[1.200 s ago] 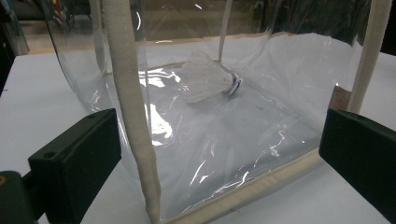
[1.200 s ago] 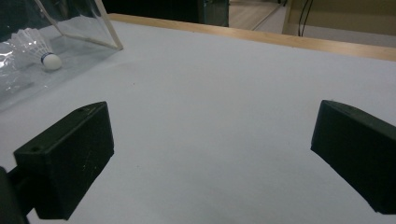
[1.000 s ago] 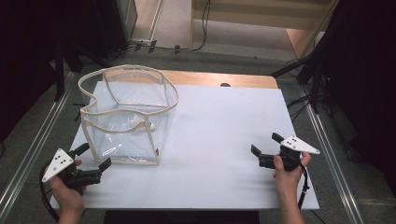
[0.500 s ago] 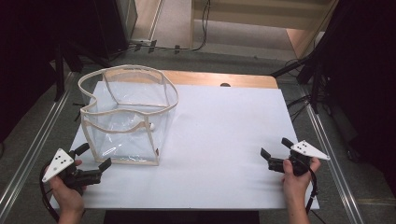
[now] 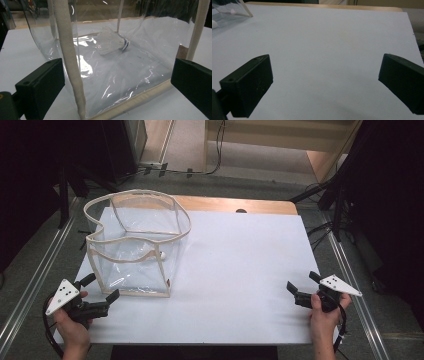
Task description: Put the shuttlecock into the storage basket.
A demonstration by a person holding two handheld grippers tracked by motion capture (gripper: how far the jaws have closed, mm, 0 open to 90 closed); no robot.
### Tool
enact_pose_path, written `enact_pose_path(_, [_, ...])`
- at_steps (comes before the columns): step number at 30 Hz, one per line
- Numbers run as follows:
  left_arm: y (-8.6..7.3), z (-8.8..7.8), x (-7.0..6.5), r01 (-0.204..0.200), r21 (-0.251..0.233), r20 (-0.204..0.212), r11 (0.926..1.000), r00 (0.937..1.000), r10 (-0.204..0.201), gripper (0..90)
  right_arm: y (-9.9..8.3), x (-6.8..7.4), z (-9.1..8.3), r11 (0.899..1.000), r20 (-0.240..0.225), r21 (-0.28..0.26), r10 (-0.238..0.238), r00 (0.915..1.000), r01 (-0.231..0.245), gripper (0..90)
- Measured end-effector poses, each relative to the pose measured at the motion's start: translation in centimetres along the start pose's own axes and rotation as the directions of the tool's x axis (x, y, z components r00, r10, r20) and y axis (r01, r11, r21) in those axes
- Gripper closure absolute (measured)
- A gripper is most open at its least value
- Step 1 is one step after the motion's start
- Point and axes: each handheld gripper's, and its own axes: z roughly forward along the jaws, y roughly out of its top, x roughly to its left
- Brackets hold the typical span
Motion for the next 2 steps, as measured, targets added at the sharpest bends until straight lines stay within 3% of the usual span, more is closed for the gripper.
enact_pose_path(2, [0.01, 0.02, 0.03, -0.001, 0.003, -0.003, 1.0, 1.0, 0.001, 0.0, -0.04, 0.06, 0.12, 1.0, 0.01, 0.003, -0.001, 0.9999, 0.001, 0.0])
